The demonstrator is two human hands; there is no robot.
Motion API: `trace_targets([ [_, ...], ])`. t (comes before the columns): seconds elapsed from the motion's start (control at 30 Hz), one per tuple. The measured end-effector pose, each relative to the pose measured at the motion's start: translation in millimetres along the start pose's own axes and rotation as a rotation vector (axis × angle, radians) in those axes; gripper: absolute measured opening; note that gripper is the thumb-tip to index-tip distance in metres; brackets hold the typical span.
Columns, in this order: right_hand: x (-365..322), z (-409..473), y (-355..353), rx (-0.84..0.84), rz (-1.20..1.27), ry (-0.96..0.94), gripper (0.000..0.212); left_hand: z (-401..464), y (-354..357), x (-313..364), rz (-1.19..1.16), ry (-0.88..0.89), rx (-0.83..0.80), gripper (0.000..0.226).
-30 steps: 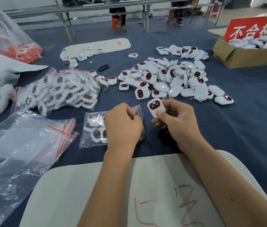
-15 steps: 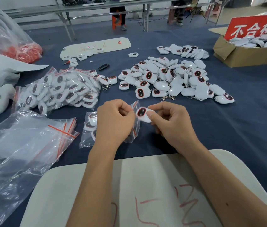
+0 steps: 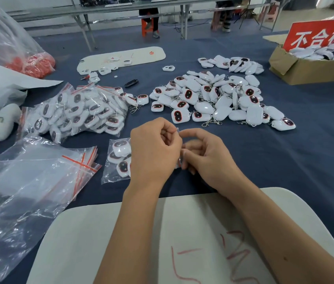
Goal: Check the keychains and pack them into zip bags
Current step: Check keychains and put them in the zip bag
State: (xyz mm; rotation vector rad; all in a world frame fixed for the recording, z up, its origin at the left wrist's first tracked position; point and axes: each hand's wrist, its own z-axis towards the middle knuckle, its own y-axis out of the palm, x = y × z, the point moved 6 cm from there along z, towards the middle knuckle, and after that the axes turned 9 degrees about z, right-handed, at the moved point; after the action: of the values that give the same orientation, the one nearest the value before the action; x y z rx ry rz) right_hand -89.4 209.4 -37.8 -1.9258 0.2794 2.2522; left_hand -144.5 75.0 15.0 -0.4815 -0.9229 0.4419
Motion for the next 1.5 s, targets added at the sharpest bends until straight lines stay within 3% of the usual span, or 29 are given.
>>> trace_targets([
  [0.07, 0, 1, 1, -0.03, -0.06, -0.024, 0.028, -1, 1, 3, 0.002, 0.014, 0.006, 0.018],
  [0.17, -3, -1, 13, -0.188, -0.242, -0.065, 0.049, -2, 0, 8, -0.007, 0.029, 0.019, 0.016],
  [0.23, -2, -2, 19, -0.252, -0.321, -0.086, 0.046, -2, -2, 8, -0.038, 0.021, 0.041, 0.016],
  [0.33, -3, 0, 15, -0.165, -0.237, -0.097, 0.064, -2, -5, 7, -0.066, 0.009, 0.064, 0.014],
  [0.47, -3, 0, 21, -0.218, -0.33, -0.103, 0.042, -3, -2, 7, -0.074, 0.001, 0.062, 0.016],
  [0.53, -3, 5, 15, -0.092, -0.214, -0.07, 0.046, -2, -2, 5, -0.08, -0.018, 0.087, 0.016],
  [0.6, -7, 11, -8, 0.228, -0.196, -0.098, 0.047, -2, 1, 1, -0.073, -0.046, 0.079, 0.017],
  [0.67, -18, 21, -22, 0.441, -0.486, -0.182, 0.039, -5, 11, 0, -0.066, -0.075, 0.013, 0.016],
  [0.7, -21, 31, -23, 0.441, -0.667, -0.206, 0.037, -7, 18, 2, -0.051, -0.079, -0.036, 0.016],
  [0.8, -11, 68, -14, 0.137, -1.063, -0.208, 0.055, -15, 40, 6, 0.029, -0.07, -0.228, 0.011],
  [0.9, 1, 91, -2, -0.132, -1.191, -0.174, 0.07, -19, 51, 2, 0.07, -0.099, -0.337, 0.01],
  [1.03, -2, 99, -3, -0.097, -1.222, -0.222, 0.056, -15, 43, -11, 0.065, -0.158, -0.304, 0.011],
  [1.17, -14, 80, -13, 0.011, -1.048, -0.114, 0.027, -11, 34, -23, 0.052, -0.225, -0.251, 0.009],
  [1.23, -23, 59, -19, 0.123, -0.74, -0.1, 0.016, -9, 32, -26, -0.008, -0.283, -0.229, 0.006],
  [1.33, -20, 23, -21, 0.179, -0.07, 0.025, 0.035, -9, 31, -26, -0.212, -0.38, -0.217, 0.013],
  [1.5, -12, -9, -23, 0.148, -0.011, -0.016, 0.053, -13, 34, -23, -0.403, -0.437, -0.25, 0.015],
])
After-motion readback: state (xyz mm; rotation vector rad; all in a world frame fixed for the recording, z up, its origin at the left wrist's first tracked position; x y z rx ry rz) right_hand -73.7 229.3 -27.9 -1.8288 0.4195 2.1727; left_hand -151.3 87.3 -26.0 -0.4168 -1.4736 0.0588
